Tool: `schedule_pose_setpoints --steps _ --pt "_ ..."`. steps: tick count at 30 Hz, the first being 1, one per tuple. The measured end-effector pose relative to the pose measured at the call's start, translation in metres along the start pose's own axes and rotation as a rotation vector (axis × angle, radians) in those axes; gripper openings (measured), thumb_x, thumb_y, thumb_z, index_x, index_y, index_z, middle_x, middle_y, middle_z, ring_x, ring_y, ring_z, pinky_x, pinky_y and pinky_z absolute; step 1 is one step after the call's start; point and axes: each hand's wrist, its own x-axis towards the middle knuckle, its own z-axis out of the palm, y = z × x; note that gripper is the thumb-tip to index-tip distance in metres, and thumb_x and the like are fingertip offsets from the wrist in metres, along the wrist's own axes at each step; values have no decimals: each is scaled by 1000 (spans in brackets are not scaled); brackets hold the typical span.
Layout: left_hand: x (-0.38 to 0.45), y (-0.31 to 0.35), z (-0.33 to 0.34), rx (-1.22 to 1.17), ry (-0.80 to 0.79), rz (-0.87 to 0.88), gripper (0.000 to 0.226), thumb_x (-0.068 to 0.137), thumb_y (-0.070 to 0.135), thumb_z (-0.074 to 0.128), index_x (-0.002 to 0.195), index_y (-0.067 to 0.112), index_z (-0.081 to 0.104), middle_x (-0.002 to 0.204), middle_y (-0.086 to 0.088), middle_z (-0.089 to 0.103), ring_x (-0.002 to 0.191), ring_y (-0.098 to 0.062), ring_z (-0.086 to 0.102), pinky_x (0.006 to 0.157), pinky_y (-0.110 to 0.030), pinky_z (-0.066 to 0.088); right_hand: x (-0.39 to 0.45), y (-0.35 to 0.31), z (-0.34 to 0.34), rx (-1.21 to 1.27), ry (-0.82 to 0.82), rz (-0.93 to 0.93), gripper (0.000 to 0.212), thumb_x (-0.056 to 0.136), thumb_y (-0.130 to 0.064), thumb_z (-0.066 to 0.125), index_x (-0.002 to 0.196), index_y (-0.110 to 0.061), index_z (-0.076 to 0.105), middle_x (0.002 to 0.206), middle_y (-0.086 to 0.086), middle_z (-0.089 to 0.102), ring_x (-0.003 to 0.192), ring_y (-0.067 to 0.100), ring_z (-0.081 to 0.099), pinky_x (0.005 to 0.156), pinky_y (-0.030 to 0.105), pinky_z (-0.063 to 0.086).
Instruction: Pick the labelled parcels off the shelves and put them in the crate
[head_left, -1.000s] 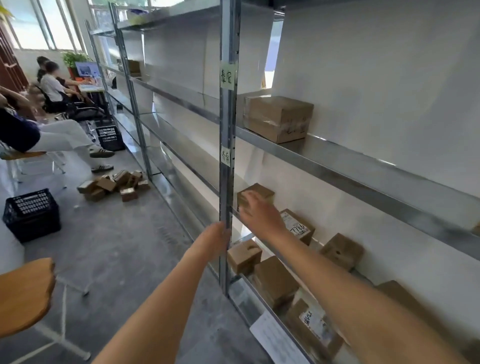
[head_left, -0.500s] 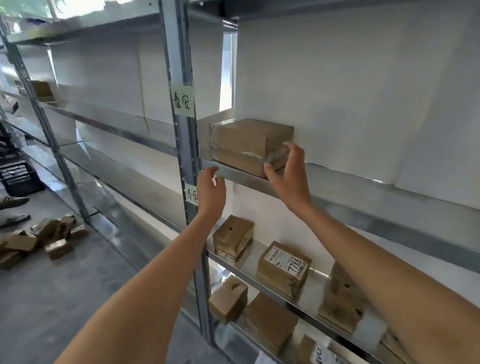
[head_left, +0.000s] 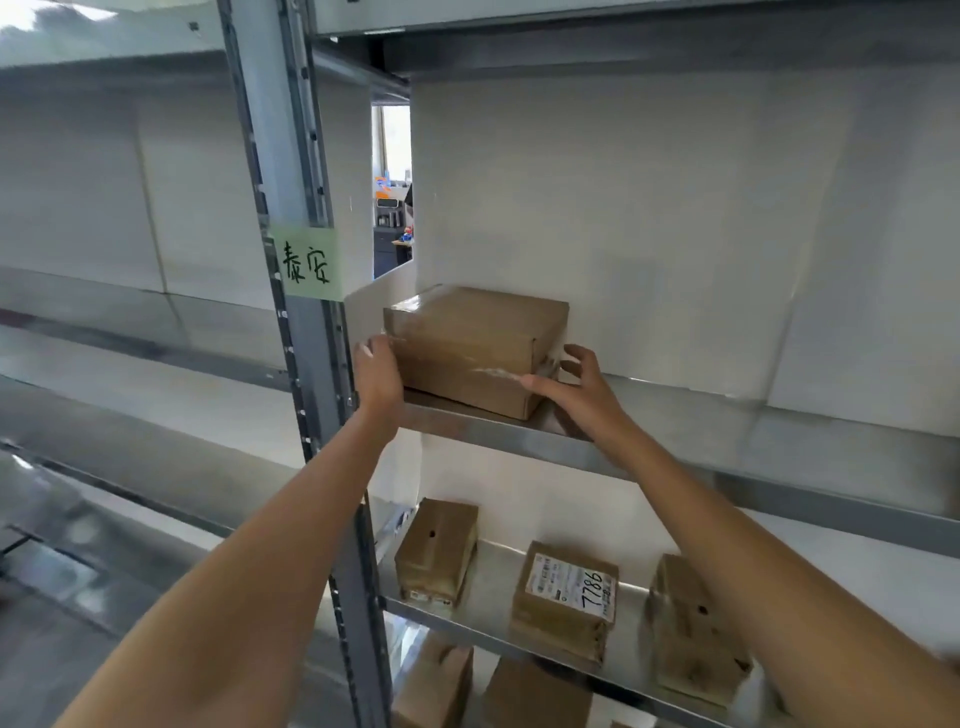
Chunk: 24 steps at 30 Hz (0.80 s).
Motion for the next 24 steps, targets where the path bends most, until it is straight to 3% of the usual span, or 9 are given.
schedule_pose_setpoints --steps 2,4,8,12,14,17,19,21,24 --pt "9 -1 1 -25 -27 -51 40 100 34 28 127 13 48 126 -10 52 117 -23 46 101 -34 34 3 3 -1 -2 4 4 85 76 -43 78 145 -27 32 130 -11 44 118 12 49 102 29 40" --pt "11 2 6 -74 -80 -71 33 101 37 27 109 20 54 111 -2 55 105 -17 47 93 -29 38 3 4 -2 7 12 -6 77 76 -43 78 141 -28 39 133 -11 50 118 10 52 100 27 41" --pt "18 5 12 -256 -112 -105 40 100 34 27 105 14 60 85 2 59 92 -17 51 68 -24 43 0 0 -8 258 -5 6 50 90 -27 66 136 -26 49 129 -4 62 109 4 60 80 13 50" --pt "22 2 15 -423 -57 -123 35 96 32 34 85 22 65 77 4 64 78 -13 59 70 -26 49 -2 -7 -4 295 92 -11 71 77 -56 69 139 -28 49 133 0 60 121 18 57 102 37 47" --pt "19 -1 23 -505 -81 -130 31 96 31 35 80 22 60 74 4 61 75 -11 57 66 -23 49 -3 -9 -5 399 197 -6 56 81 -54 66 128 -27 52 123 2 63 117 20 59 104 40 45" --pt "15 -7 34 -558 -108 -174 24 96 32 37 95 21 58 90 1 62 85 -11 59 75 -21 50 -7 -5 -3 282 295 -54 20 95 -46 54 109 -32 54 113 -8 63 114 14 59 106 38 44" --pt "20 -11 36 -541 -95 -169 25 96 33 38 102 18 57 93 0 63 89 -12 60 76 -21 50 -13 -5 1 160 319 -103 20 95 -49 51 109 -36 57 110 -20 61 109 1 56 103 35 46" --pt "25 -15 35 -506 -113 -167 34 97 39 39 115 15 54 103 -2 64 102 -16 59 92 -25 48 -14 -6 4 111 332 -143 26 96 -50 49 118 -38 56 110 -28 57 105 -8 52 96 32 47" --pt "29 -18 33 -508 -147 -197 50 98 52 34 132 18 50 126 -2 61 114 -15 55 111 -32 31 -15 -10 6 60 318 -226 36 98 -47 45 133 -38 48 125 -18 47 113 -6 46 92 13 39"
